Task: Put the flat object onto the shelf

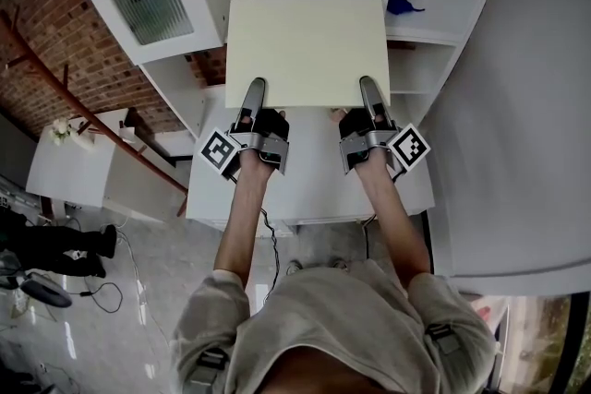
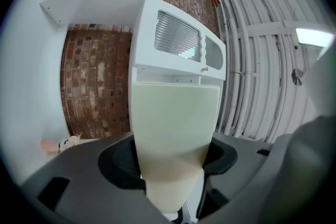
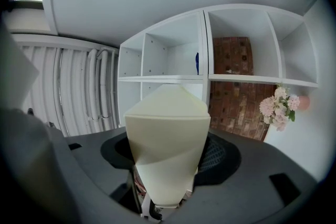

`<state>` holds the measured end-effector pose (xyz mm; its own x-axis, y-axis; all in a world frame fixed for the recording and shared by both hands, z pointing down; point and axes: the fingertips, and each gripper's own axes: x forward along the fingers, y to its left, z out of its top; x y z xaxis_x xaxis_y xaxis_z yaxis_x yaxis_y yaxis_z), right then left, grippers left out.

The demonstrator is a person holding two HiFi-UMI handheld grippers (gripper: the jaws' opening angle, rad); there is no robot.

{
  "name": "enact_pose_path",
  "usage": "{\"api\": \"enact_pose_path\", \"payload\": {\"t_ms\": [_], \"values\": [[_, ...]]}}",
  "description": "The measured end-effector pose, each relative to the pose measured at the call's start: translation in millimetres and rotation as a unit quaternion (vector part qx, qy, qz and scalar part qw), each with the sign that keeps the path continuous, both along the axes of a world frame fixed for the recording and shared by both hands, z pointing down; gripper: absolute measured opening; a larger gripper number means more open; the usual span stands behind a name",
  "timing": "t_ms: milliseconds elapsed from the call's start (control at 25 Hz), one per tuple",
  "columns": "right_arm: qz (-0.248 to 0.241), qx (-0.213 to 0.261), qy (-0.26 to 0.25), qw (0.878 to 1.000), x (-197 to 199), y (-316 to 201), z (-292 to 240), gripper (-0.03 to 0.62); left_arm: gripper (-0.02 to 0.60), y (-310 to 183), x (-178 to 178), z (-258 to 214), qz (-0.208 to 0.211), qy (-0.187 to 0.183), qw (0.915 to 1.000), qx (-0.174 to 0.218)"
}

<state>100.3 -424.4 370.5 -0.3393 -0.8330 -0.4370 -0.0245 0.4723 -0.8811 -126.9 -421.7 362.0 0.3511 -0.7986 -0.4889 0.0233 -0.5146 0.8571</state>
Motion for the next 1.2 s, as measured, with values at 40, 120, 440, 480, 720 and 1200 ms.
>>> {"api": "enact_pose_path", "payload": {"t_ms": [40,120,440,480,720,1200], "values": [[-0.001,0.000,0.003,1.000,-2,-4,-2,0.295,0.285,-5,-2,-1,-0.001,0.002,1.0000,0.000],[-0.001,0.002,0.007,1.000,-5,-13,-8,0.295,0.284,-14,-5,-5,0.000,0.006,1.0000,0.000],[-0.007,-0.014,0.001,1.000,-10,-51,-13,0.295,0.285,-52,-10,-8,-0.001,0.002,0.9999,-0.017],[-0.007,-0.015,0.000,1.000,-10,-53,-13,0.295,0.284,-55,-11,-5,-0.002,-0.004,0.9998,-0.020],[-0.001,-0.035,0.001,0.999,-8,-71,-10,0.295,0.282,-72,-9,3,-0.006,0.003,0.9989,-0.046],[-0.005,-0.069,-0.004,0.998,-9,-111,4,0.295,0.282,-111,-11,20,-0.019,0.003,0.9948,-0.100]]}}
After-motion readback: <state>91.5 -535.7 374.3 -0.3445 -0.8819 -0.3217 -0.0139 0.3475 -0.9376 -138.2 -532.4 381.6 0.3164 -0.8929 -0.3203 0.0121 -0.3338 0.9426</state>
